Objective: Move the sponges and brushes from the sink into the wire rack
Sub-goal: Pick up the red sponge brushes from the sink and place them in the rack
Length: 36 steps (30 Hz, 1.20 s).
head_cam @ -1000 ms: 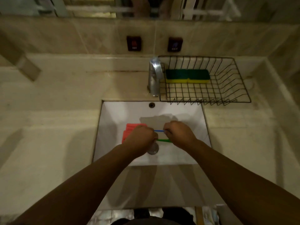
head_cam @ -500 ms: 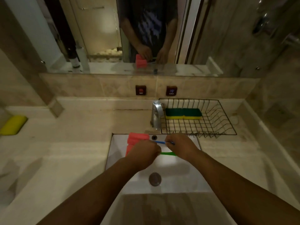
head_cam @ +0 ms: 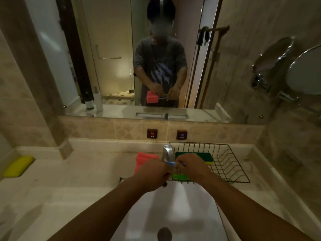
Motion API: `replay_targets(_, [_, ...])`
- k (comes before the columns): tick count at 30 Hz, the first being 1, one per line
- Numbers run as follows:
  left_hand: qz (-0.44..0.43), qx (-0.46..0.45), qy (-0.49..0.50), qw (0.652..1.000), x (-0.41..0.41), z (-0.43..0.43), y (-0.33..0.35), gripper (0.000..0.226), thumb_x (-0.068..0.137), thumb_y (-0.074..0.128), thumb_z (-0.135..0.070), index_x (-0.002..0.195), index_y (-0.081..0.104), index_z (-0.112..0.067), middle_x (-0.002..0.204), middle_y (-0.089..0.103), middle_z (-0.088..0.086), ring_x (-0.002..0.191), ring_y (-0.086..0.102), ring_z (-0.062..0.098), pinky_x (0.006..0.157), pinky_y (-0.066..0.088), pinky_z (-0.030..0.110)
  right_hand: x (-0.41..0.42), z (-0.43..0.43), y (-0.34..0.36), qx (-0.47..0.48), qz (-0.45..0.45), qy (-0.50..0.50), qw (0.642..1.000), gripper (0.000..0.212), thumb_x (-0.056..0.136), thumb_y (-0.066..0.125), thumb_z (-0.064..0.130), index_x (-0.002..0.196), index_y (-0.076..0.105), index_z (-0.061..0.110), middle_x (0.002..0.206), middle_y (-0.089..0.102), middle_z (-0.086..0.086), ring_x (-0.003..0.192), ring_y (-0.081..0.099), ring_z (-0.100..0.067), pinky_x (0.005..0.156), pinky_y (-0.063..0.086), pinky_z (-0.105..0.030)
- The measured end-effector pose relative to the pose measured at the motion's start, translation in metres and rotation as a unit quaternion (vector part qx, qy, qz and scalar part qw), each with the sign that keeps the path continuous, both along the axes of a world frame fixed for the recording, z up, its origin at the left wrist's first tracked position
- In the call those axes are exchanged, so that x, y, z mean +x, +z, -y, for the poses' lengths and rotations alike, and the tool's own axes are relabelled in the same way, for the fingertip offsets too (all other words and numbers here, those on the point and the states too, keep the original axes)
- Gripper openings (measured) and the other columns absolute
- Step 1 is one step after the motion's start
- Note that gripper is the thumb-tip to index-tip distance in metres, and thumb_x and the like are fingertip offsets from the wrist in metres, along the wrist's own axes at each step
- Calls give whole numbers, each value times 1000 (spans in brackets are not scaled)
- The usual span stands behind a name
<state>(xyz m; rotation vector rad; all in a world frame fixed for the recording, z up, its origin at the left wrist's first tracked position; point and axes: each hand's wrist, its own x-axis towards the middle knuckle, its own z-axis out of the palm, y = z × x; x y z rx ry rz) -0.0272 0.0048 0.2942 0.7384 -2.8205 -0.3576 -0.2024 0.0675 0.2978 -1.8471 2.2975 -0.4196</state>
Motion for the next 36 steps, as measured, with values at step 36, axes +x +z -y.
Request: replay_targets(36, [-48,-18,-63,997,-103,-9,-9,21,99,50,-28,110,68,-21,107,71,0,95,63,13,92,49,28,-101,-32,-19,-68,5,-24,997,17,95,55,38,87,64,27,78,52,12,69,49,-3,60,31,-15])
